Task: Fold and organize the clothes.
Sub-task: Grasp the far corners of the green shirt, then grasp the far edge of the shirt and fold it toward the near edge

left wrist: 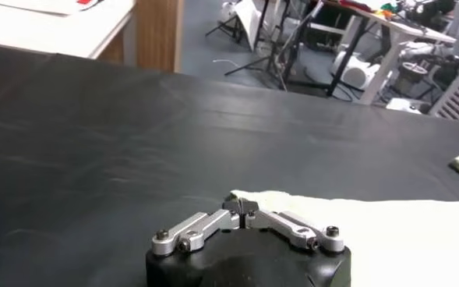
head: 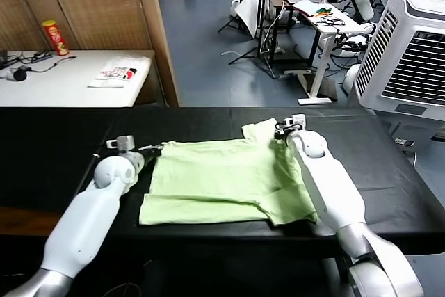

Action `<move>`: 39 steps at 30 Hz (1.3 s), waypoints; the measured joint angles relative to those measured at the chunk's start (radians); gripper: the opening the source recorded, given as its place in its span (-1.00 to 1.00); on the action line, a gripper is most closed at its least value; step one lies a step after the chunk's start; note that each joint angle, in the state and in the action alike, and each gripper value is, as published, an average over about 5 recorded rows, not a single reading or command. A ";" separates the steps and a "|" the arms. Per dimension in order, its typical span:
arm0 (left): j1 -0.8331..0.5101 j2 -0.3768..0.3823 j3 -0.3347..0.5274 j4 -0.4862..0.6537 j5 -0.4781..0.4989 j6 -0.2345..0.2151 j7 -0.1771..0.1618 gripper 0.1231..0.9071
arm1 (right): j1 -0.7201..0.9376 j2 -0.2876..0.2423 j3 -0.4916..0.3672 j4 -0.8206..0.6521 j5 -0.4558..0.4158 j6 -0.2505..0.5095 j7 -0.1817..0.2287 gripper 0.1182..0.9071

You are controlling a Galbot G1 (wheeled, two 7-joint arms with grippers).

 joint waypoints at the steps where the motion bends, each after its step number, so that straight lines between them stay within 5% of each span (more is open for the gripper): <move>1: 0.000 0.000 0.000 -0.002 0.000 -0.002 0.000 -0.99 | -0.004 -0.002 0.003 0.007 0.001 0.004 0.000 -0.97; 19: 0.056 0.061 -0.048 -0.160 -0.039 -0.002 -0.005 -0.99 | -0.096 -0.075 0.048 0.227 0.075 0.018 -0.007 -0.99; 39: 0.291 0.211 -0.171 -0.459 -0.104 0.008 -0.016 -0.99 | -0.256 -0.200 0.093 0.517 0.175 -0.115 0.028 -0.99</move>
